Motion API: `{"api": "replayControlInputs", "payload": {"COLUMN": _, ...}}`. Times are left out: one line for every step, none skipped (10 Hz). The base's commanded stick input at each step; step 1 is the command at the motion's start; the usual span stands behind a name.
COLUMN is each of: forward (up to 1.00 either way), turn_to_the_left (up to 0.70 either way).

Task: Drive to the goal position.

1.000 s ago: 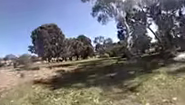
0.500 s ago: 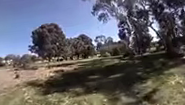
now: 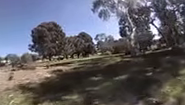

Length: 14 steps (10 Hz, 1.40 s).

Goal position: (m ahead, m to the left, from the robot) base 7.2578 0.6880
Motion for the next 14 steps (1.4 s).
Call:
{"api": "replayControlInputs", "payload": {"forward": 1.0, "turn_to_the_left": 0.0}}
{"api": "replayControlInputs", "payload": {"forward": 1.0, "turn_to_the_left": 0.0}}
{"api": "replayControlInputs", "payload": {"forward": 1.0, "turn_to_the_left": 0.0}}
{"api": "replayControlInputs", "payload": {"forward": 1.0, "turn_to_the_left": 0.0}}
{"api": "replayControlInputs", "payload": {"forward": 1.0, "turn_to_the_left": 0.0}}
{"api": "replayControlInputs", "payload": {"forward": 1.0, "turn_to_the_left": -0.15}}
{"api": "replayControlInputs", "payload": {"forward": 1.0, "turn_to_the_left": -0.24}}
{"api": "replayControlInputs", "payload": {"forward": 1.0, "turn_to_the_left": -0.1}}
{"api": "replayControlInputs", "payload": {"forward": 1.0, "turn_to_the_left": 0.0}}
{"api": "replayControlInputs", "payload": {"forward": 1.0, "turn_to_the_left": 0.0}}
{"api": "replayControlInputs", "payload": {"forward": 1.0, "turn_to_the_left": 0.0}}
{"api": "replayControlInputs", "payload": {"forward": 1.0, "turn_to_the_left": 0.0}}
{"api": "replayControlInputs", "payload": {"forward": 1.0, "turn_to_the_left": 0.0}}
{"api": "replayControlInputs", "payload": {"forward": 1.0, "turn_to_the_left": 0.0}}
